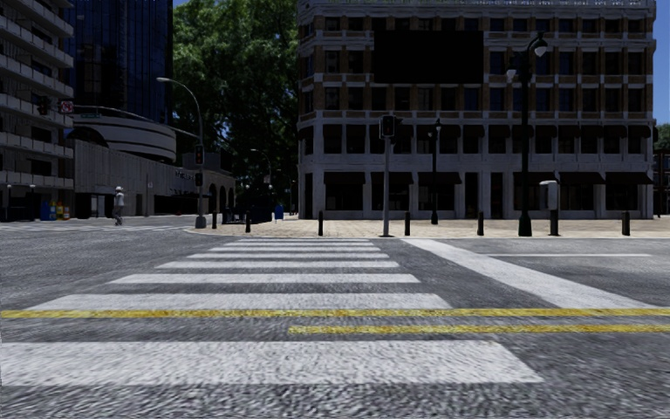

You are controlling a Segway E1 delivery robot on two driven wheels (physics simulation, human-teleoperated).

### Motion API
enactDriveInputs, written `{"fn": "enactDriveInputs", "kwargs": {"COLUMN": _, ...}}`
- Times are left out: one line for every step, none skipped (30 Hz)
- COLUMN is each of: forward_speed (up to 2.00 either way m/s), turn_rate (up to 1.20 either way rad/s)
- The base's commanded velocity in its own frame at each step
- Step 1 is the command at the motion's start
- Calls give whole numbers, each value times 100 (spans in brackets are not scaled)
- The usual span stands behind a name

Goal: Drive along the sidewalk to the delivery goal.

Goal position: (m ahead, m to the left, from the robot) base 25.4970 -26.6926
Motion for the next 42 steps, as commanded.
{"fn": "enactDriveInputs", "kwargs": {"forward_speed": 198, "turn_rate": 0}}
{"fn": "enactDriveInputs", "kwargs": {"forward_speed": 198, "turn_rate": 0}}
{"fn": "enactDriveInputs", "kwargs": {"forward_speed": 198, "turn_rate": 0}}
{"fn": "enactDriveInputs", "kwargs": {"forward_speed": 198, "turn_rate": 0}}
{"fn": "enactDriveInputs", "kwargs": {"forward_speed": 198, "turn_rate": 0}}
{"fn": "enactDriveInputs", "kwargs": {"forward_speed": 198, "turn_rate": 0}}
{"fn": "enactDriveInputs", "kwargs": {"forward_speed": 198, "turn_rate": 0}}
{"fn": "enactDriveInputs", "kwargs": {"forward_speed": 198, "turn_rate": 0}}
{"fn": "enactDriveInputs", "kwargs": {"forward_speed": 198, "turn_rate": 0}}
{"fn": "enactDriveInputs", "kwargs": {"forward_speed": 198, "turn_rate": 0}}
{"fn": "enactDriveInputs", "kwargs": {"forward_speed": 198, "turn_rate": 0}}
{"fn": "enactDriveInputs", "kwargs": {"forward_speed": 198, "turn_rate": 0}}
{"fn": "enactDriveInputs", "kwargs": {"forward_speed": 198, "turn_rate": 0}}
{"fn": "enactDriveInputs", "kwargs": {"forward_speed": 198, "turn_rate": 0}}
{"fn": "enactDriveInputs", "kwargs": {"forward_speed": 198, "turn_rate": 0}}
{"fn": "enactDriveInputs", "kwargs": {"forward_speed": 198, "turn_rate": 0}}
{"fn": "enactDriveInputs", "kwargs": {"forward_speed": 198, "turn_rate": 0}}
{"fn": "enactDriveInputs", "kwargs": {"forward_speed": 198, "turn_rate": 0}}
{"fn": "enactDriveInputs", "kwargs": {"forward_speed": 198, "turn_rate": 0}}
{"fn": "enactDriveInputs", "kwargs": {"forward_speed": 198, "turn_rate": 0}}
{"fn": "enactDriveInputs", "kwargs": {"forward_speed": 198, "turn_rate": 0}}
{"fn": "enactDriveInputs", "kwargs": {"forward_speed": 198, "turn_rate": 0}}
{"fn": "enactDriveInputs", "kwargs": {"forward_speed": 198, "turn_rate": 0}}
{"fn": "enactDriveInputs", "kwargs": {"forward_speed": 198, "turn_rate": 0}}
{"fn": "enactDriveInputs", "kwargs": {"forward_speed": 198, "turn_rate": 0}}
{"fn": "enactDriveInputs", "kwargs": {"forward_speed": 198, "turn_rate": -5}}
{"fn": "enactDriveInputs", "kwargs": {"forward_speed": 198, "turn_rate": -8}}
{"fn": "enactDriveInputs", "kwargs": {"forward_speed": 198, "turn_rate": -11}}
{"fn": "enactDriveInputs", "kwargs": {"forward_speed": 198, "turn_rate": -11}}
{"fn": "enactDriveInputs", "kwargs": {"forward_speed": 198, "turn_rate": -14}}
{"fn": "enactDriveInputs", "kwargs": {"forward_speed": 198, "turn_rate": -20}}
{"fn": "enactDriveInputs", "kwargs": {"forward_speed": 198, "turn_rate": -27}}
{"fn": "enactDriveInputs", "kwargs": {"forward_speed": 198, "turn_rate": -27}}
{"fn": "enactDriveInputs", "kwargs": {"forward_speed": 198, "turn_rate": -30}}
{"fn": "enactDriveInputs", "kwargs": {"forward_speed": 198, "turn_rate": -31}}
{"fn": "enactDriveInputs", "kwargs": {"forward_speed": 198, "turn_rate": -31}}
{"fn": "enactDriveInputs", "kwargs": {"forward_speed": 198, "turn_rate": -31}}
{"fn": "enactDriveInputs", "kwargs": {"forward_speed": 198, "turn_rate": -24}}
{"fn": "enactDriveInputs", "kwargs": {"forward_speed": 198, "turn_rate": -5}}
{"fn": "enactDriveInputs", "kwargs": {"forward_speed": 198, "turn_rate": -5}}
{"fn": "enactDriveInputs", "kwargs": {"forward_speed": 198, "turn_rate": 0}}
{"fn": "enactDriveInputs", "kwargs": {"forward_speed": 198, "turn_rate": 0}}
